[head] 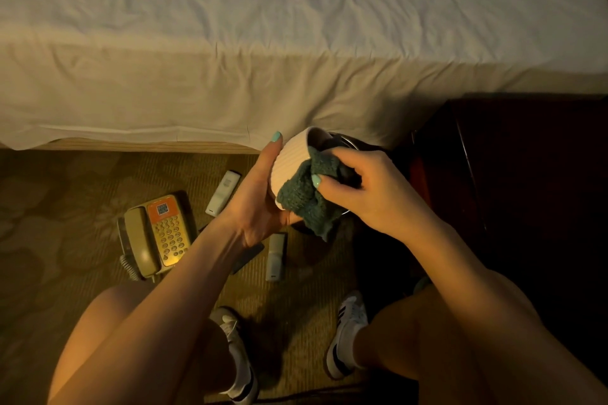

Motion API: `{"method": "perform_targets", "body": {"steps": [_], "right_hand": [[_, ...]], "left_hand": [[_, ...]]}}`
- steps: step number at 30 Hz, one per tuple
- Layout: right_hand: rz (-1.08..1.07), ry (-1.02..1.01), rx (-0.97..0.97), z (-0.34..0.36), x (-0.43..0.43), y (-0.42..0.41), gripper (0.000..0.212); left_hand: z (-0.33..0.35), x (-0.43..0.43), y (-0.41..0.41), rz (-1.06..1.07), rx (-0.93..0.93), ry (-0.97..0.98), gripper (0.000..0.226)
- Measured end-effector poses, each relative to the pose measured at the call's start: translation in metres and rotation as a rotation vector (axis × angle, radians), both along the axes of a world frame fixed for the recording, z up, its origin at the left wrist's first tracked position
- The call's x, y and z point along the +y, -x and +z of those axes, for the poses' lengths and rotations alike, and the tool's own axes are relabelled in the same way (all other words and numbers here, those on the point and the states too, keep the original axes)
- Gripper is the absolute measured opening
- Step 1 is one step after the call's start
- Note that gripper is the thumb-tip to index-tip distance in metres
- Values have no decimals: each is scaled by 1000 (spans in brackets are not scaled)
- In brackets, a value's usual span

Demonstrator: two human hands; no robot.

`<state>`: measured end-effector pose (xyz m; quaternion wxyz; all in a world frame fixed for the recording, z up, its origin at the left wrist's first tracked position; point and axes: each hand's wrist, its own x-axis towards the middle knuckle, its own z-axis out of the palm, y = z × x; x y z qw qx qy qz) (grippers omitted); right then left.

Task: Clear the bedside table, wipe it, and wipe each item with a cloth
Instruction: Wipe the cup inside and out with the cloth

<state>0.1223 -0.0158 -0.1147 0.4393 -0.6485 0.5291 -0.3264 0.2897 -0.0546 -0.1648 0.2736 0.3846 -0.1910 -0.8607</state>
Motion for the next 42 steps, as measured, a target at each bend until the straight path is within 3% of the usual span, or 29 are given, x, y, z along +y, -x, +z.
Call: {"method": "perform_targets", "body": {"steps": [7,10,12,14,16,19,22,25,29,34,36,39,42], "right_hand": [[36,-67,27,1,-2,2,34],[29,-105,-93,-3,-1,7,35],[4,-92,-173,-4,1,6,31],[-139,30,-203,-5,4,4,30],[-375,181,-194,-5,4,5,30],[-532,376,69,-5,3,9,30],[-633,360,130,-4,5,5,40],[-486,315,82,1,5,1,33],[-134,49,-24,3,8,0,37],[-401,565,366,2,10,-13,18],[-491,620,448,1,9,-14,17],[-462,524,274,1,12,-18,19],[-204,293,-11,0,20,-21,35]], "left_hand": [[4,2,1,13,34,-80,81],[3,0,-1,13,43,-57,80],[4,-1,-2,27,26,5,65],[7,-1,0,40,22,71,47],[11,-1,2,63,41,104,44],[10,-2,2,111,75,134,43],[8,-6,-3,126,32,168,46],[8,-5,-4,106,35,130,56],[3,-6,-6,37,-44,231,66],[7,-3,-2,-34,-52,249,62],[6,-5,0,-22,-50,249,64],[3,-6,-1,-16,-52,227,64],[4,-5,-3,-19,-54,177,61]]}}
